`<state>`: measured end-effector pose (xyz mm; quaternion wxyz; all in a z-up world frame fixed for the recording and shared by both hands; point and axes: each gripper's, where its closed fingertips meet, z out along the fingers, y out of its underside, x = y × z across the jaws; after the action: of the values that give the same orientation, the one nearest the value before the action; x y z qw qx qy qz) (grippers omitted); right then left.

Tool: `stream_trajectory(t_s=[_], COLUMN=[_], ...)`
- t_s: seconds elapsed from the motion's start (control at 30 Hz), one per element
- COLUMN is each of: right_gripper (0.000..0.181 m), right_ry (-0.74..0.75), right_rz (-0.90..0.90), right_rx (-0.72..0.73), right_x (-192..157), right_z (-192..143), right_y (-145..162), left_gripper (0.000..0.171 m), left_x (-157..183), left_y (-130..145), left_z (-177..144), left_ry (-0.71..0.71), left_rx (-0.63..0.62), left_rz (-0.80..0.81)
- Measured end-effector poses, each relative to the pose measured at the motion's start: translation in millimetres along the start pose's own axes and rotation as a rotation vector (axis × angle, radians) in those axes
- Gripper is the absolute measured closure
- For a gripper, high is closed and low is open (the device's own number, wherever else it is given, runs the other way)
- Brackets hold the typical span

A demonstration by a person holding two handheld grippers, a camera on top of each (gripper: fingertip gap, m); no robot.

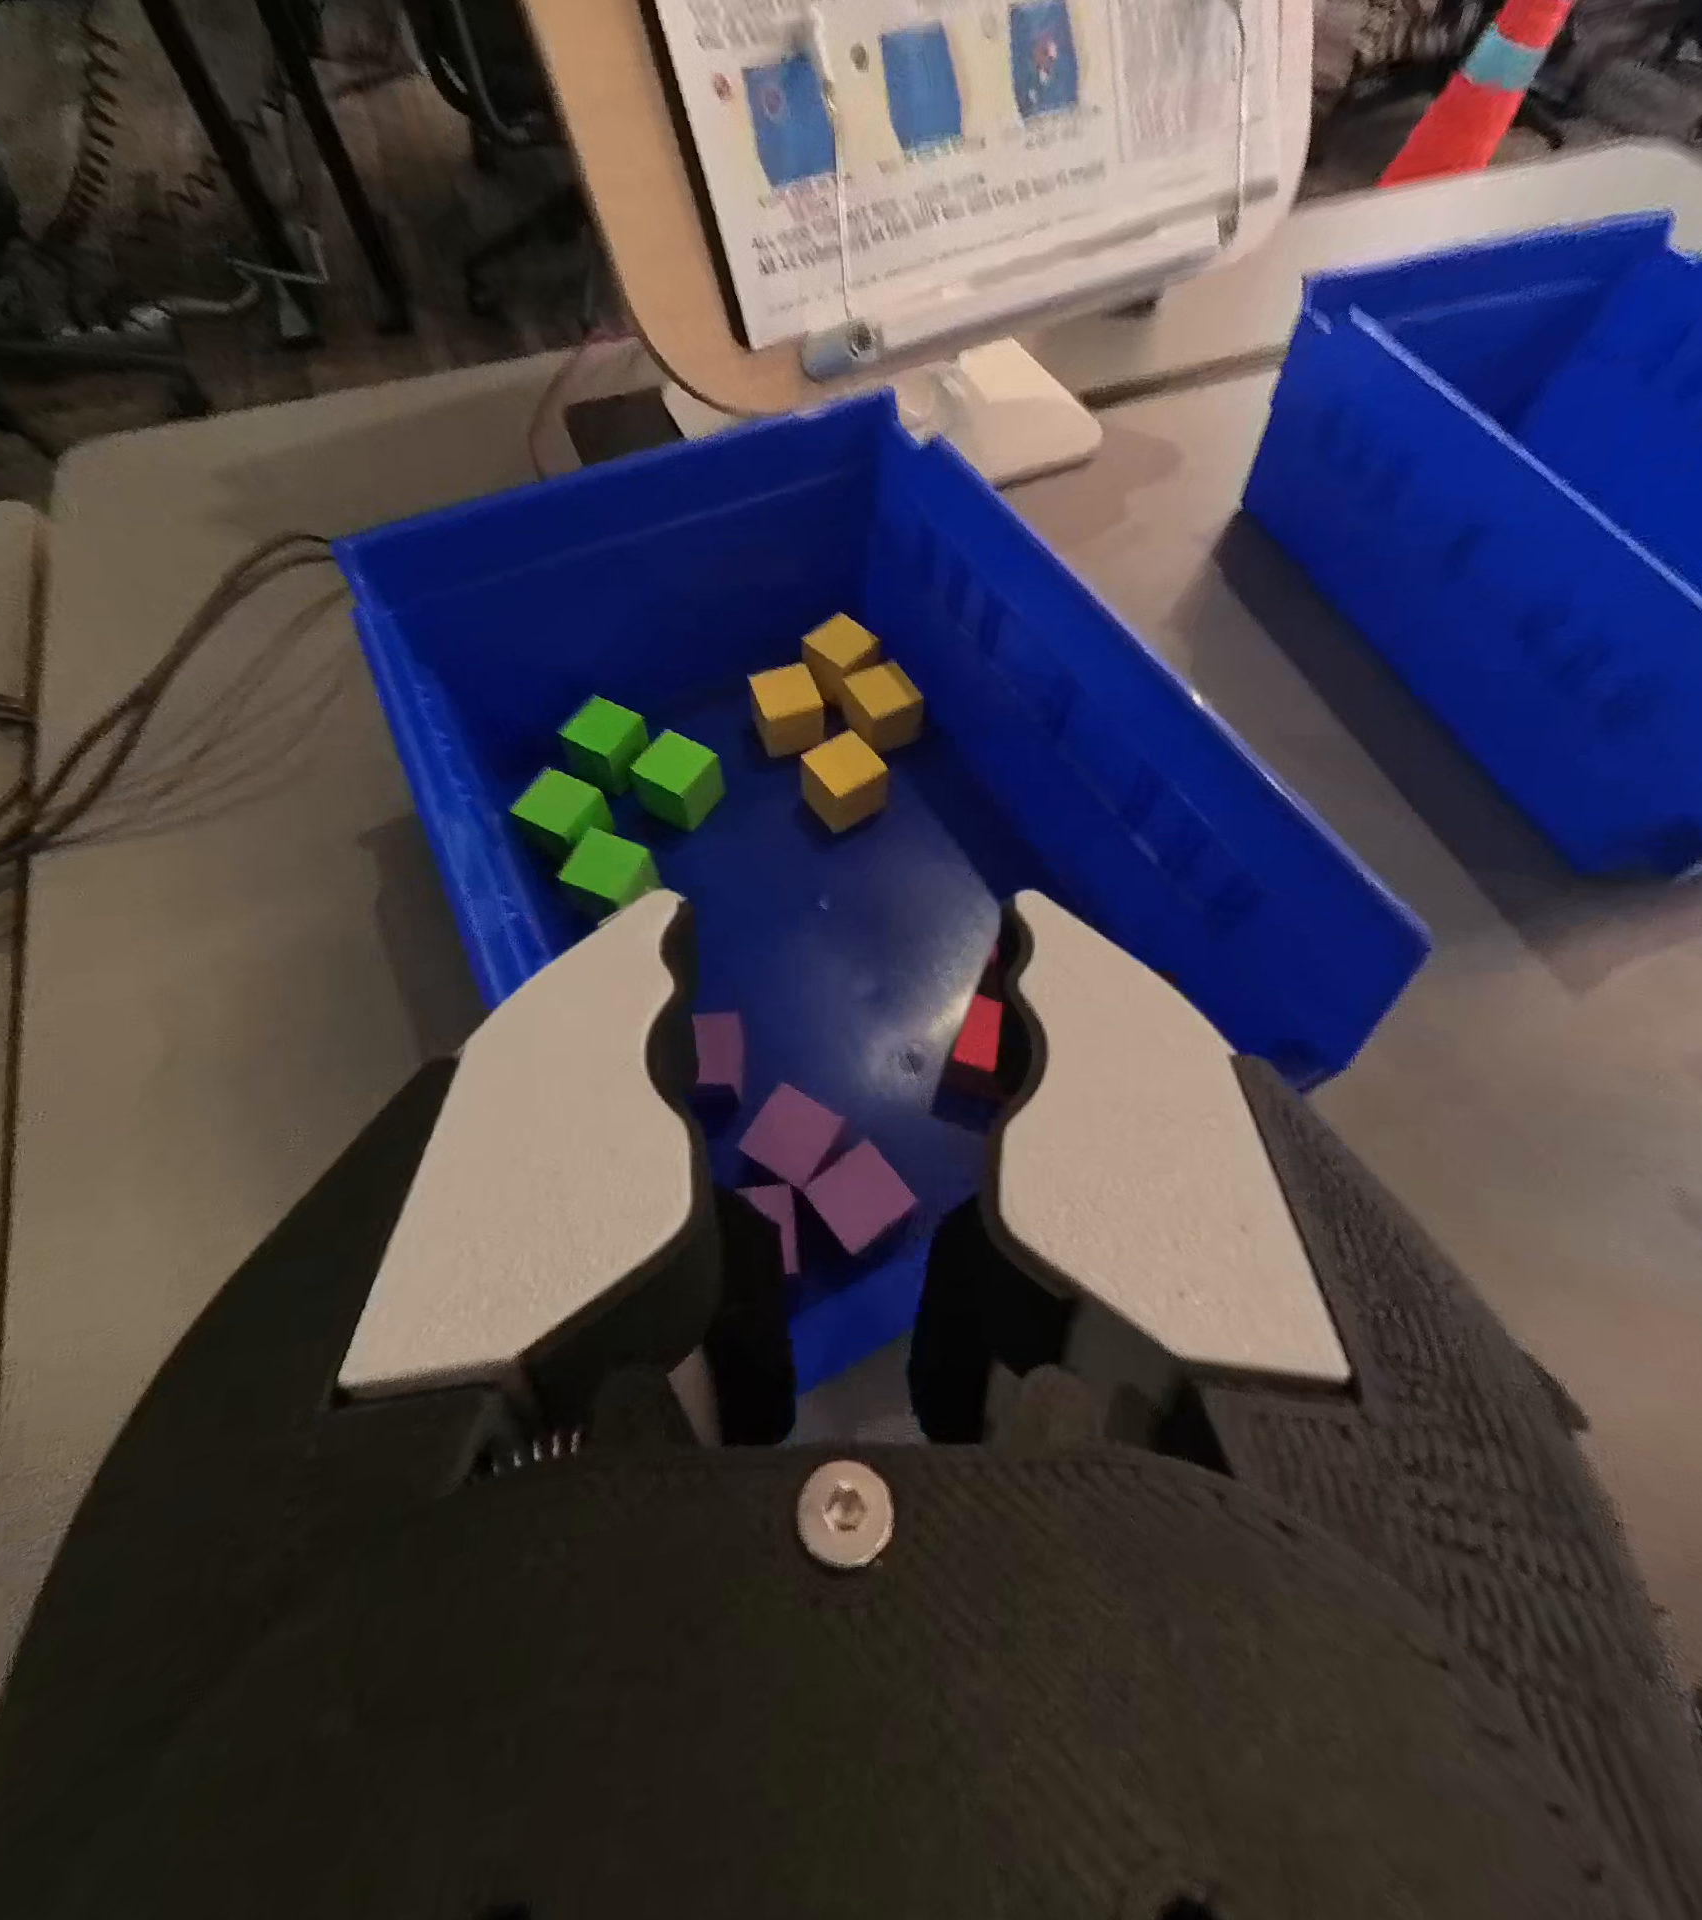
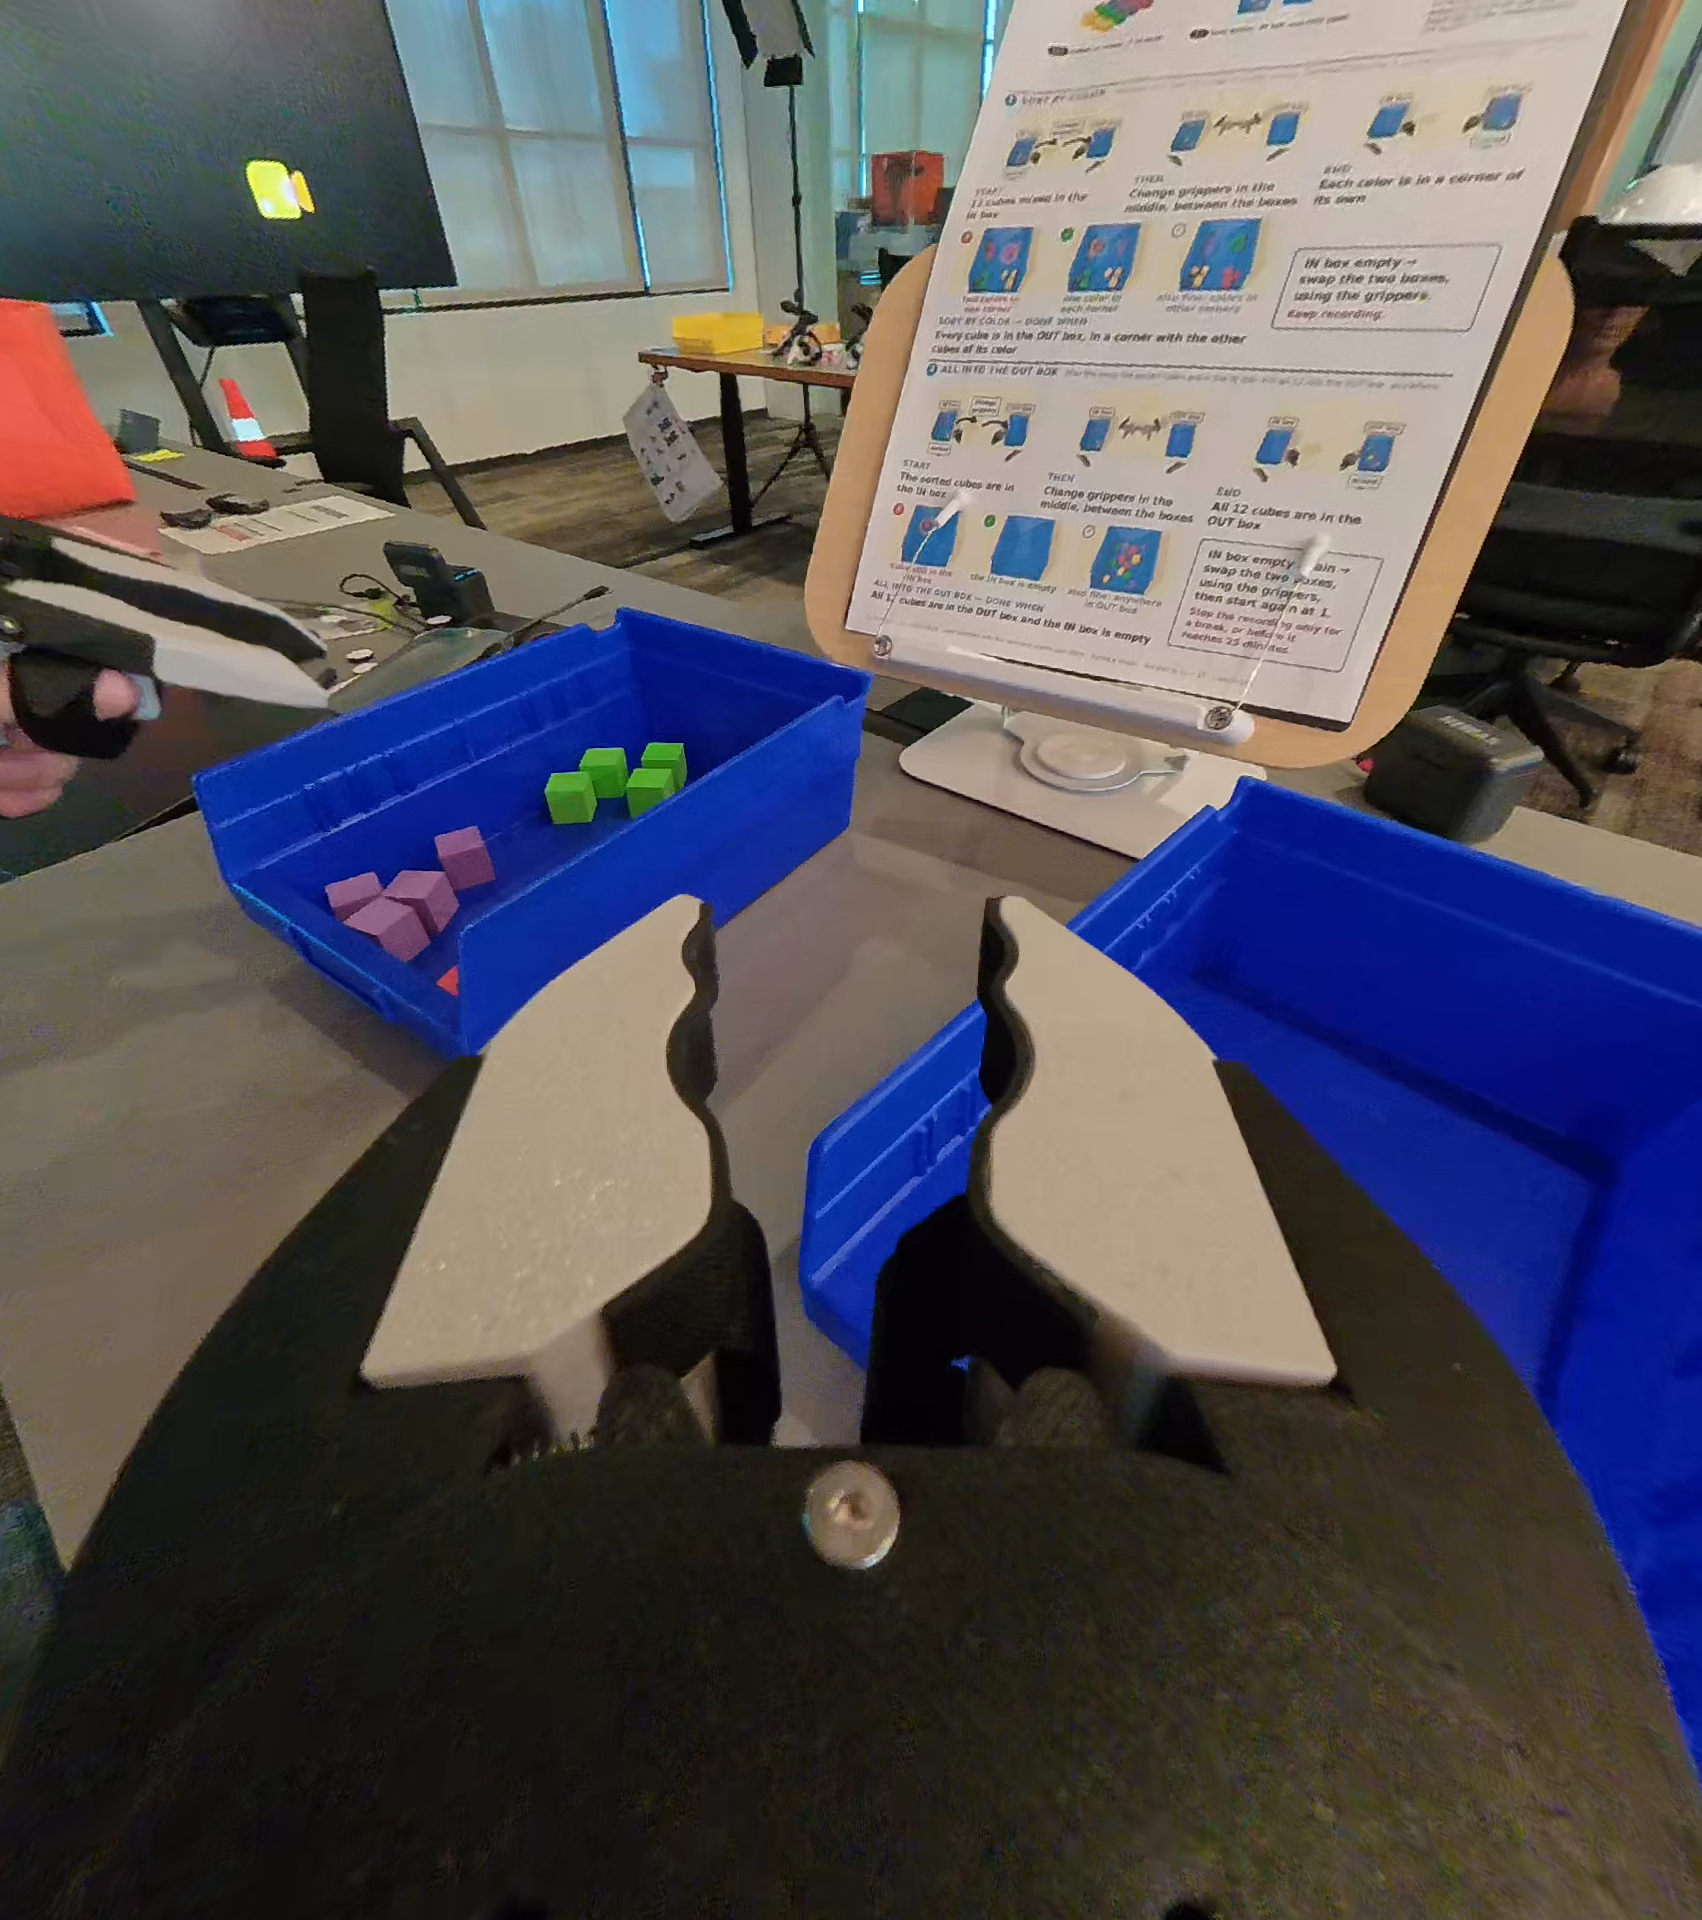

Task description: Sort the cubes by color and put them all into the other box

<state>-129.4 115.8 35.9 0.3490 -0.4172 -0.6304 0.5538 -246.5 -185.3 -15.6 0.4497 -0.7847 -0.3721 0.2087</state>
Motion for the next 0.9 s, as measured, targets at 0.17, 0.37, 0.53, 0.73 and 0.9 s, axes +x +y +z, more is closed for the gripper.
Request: stream_trajectory(t_s=[0.17, 0.37, 0.53, 0.73, 0.9], right_gripper=[0.133, 0.133, 0.133, 0.133, 0.132], right_ry=[-0.036, -0.025, 0.02, 0.007, 0.07], right_rz=[0.019, -0.033, -0.097, -0.1, -0.2], right_rx=[-0.019, -0.032, -0.011, -0.03, -0.031], right_x=[-4, -10, -5, -8, -9], right_z=[5, 2, -8, -5, -8], right_y=[6, 3, -7, -3, -9], left_gripper=[0.115, 0.111, 0.111, 0.111, 0.111], left_x=[25, 34, 23, 27, 32], left_y=[36, 49, 38, 29, 33], left_z=[26, 59, 45, 38, 46], left_ry=[0.063, 0.05, -0.008, 0.001, 0.027], left_rx=[-0.243, -0.326, -0.213, -0.175, -0.175], left_rz=[0.06, 0.113, 0.125, 0.14, 0.143])
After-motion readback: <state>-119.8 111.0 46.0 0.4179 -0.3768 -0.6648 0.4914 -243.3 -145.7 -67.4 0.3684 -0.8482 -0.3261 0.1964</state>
